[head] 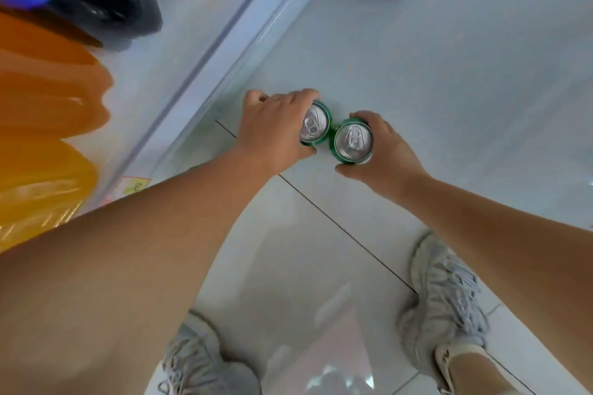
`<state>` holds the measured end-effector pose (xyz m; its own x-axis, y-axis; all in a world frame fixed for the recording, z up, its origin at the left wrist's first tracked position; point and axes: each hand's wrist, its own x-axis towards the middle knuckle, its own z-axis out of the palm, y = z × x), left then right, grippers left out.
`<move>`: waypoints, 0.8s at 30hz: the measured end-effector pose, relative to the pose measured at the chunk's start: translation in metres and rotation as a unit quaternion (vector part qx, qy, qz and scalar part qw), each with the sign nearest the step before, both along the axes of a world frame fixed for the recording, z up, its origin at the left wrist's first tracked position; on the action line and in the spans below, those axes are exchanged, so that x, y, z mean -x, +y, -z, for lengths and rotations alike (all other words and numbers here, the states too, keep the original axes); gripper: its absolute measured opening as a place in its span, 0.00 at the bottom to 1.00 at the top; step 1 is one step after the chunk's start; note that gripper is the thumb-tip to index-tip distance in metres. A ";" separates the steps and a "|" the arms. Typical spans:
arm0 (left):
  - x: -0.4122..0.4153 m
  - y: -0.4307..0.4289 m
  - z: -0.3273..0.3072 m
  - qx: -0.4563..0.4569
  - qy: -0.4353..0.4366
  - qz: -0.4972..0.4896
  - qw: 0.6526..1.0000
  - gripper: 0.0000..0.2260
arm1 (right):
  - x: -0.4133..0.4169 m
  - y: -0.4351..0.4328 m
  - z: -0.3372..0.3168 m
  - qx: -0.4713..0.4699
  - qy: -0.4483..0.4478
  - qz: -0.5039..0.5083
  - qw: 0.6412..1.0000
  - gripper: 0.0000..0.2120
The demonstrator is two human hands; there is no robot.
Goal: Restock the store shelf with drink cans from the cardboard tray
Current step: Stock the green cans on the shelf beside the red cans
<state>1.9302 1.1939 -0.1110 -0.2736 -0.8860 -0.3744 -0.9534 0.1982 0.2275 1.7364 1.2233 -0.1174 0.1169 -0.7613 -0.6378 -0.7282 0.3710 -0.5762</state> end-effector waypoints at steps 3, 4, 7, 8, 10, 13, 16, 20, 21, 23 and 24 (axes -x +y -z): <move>-0.003 0.003 -0.006 0.020 0.041 -0.019 0.999 0.34 | -0.003 0.001 -0.012 0.007 0.014 0.034 0.999 0.34; -0.005 0.007 -0.014 0.022 0.067 -0.032 0.997 0.33 | -0.003 0.002 -0.022 0.004 0.014 0.051 0.999 0.33; -0.006 0.021 -0.063 0.000 0.191 -0.120 0.974 0.33 | 0.004 0.008 -0.070 -0.003 0.008 0.101 0.995 0.32; -0.006 0.029 -0.087 -0.017 0.229 -0.162 0.960 0.32 | 0.006 0.010 -0.093 -0.004 0.006 0.114 0.993 0.32; -0.007 0.043 -0.140 -0.044 0.282 -0.227 0.931 0.32 | 0.007 0.013 -0.149 -0.006 -0.005 0.142 0.990 0.31; -0.017 0.061 -0.238 -0.078 0.316 -0.277 0.904 0.32 | 0.000 0.018 -0.254 0.002 -0.022 0.148 0.989 0.29; -0.033 0.074 -0.352 -0.078 0.335 -0.279 0.897 0.31 | -0.013 0.022 -0.372 0.017 -0.047 0.139 0.989 0.29; -0.059 0.088 -0.517 -0.041 0.368 -0.307 0.877 0.31 | -0.034 0.030 -0.533 0.047 -0.098 0.140 0.984 0.26; -0.067 0.092 -0.559 -0.023 0.378 -0.317 0.869 0.32 | -0.040 0.031 -0.570 0.058 -0.114 0.138 0.982 0.26; -0.083 0.105 -0.637 0.017 0.399 -0.335 0.854 0.32 | -0.055 0.035 -0.643 0.085 -0.151 0.114 0.978 0.25; -0.090 0.114 -0.674 0.043 0.410 -0.343 0.844 0.31 | -0.064 0.038 -0.678 0.098 -0.173 0.099 0.975 0.24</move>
<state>2.0202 1.3074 0.5628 0.1785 -0.9557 -0.2341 -0.3797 -0.2864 0.8797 1.8000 1.2611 0.5601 0.1374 -0.8938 -0.4268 -0.4035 0.3430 -0.8483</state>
